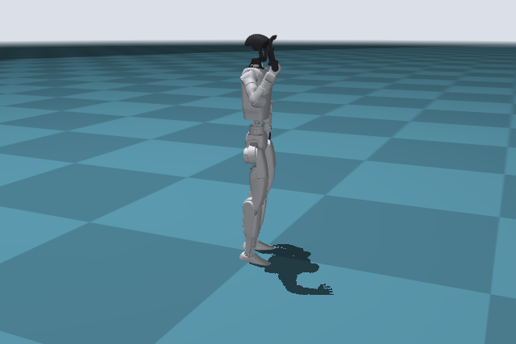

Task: Upper body actions

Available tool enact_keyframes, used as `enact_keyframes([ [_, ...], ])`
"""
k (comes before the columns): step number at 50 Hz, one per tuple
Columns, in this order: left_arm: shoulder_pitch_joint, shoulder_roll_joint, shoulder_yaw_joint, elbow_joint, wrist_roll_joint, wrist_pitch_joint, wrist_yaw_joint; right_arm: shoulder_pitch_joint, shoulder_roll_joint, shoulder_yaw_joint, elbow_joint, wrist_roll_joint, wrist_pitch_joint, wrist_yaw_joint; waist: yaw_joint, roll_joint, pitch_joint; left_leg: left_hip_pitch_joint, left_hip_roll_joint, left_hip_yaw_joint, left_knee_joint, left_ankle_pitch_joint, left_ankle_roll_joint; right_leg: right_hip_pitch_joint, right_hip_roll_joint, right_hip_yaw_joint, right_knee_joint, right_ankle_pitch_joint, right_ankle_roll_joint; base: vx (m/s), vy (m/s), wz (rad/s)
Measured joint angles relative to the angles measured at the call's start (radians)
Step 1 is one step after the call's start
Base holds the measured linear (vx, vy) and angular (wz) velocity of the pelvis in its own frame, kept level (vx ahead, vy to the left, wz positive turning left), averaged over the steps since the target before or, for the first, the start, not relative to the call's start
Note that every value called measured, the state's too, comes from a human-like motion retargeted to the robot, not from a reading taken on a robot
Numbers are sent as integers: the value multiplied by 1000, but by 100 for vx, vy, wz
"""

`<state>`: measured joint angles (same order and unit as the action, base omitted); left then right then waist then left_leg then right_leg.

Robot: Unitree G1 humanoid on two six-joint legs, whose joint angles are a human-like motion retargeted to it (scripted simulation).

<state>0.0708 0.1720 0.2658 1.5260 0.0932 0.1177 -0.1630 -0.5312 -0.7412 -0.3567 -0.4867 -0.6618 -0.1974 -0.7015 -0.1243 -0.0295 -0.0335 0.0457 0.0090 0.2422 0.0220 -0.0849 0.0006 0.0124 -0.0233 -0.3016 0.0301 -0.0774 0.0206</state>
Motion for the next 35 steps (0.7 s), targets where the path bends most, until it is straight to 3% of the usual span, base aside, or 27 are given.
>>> enact_keyframes([
  [10,8,-4,15,9,2,0,0,-15,203,-96,283,248,77,91,-1,0,-20,-1,-4,-8,-4,-2,2,4,-1,-7,-1,-6,5,0,0,0],
  [18,24,2,13,32,9,3,-6,-62,322,-97,300,498,163,125,-9,0,-25,5,-4,-6,-7,-5,4,7,2,-3,0,-9,6,0,0,0],
  [23,26,4,11,39,17,5,-5,-67,274,-53,223,411,133,99,-11,3,-21,9,-2,0,-8,-9,4,5,5,3,1,-9,6,0,0,0],
  [30,22,6,5,31,15,5,-4,-89,117,59,86,170,-3,-32,-9,3,-20,12,-1,6,-8,-12,3,3,6,9,1,-9,6,0,0,0],
  [35,13,5,2,19,13,3,-3,-126,2,162,4,49,-12,-38,-7,5,-22,12,-1,7,-9,-14,3,3,7,11,0,-11,6,0,0,0],
])
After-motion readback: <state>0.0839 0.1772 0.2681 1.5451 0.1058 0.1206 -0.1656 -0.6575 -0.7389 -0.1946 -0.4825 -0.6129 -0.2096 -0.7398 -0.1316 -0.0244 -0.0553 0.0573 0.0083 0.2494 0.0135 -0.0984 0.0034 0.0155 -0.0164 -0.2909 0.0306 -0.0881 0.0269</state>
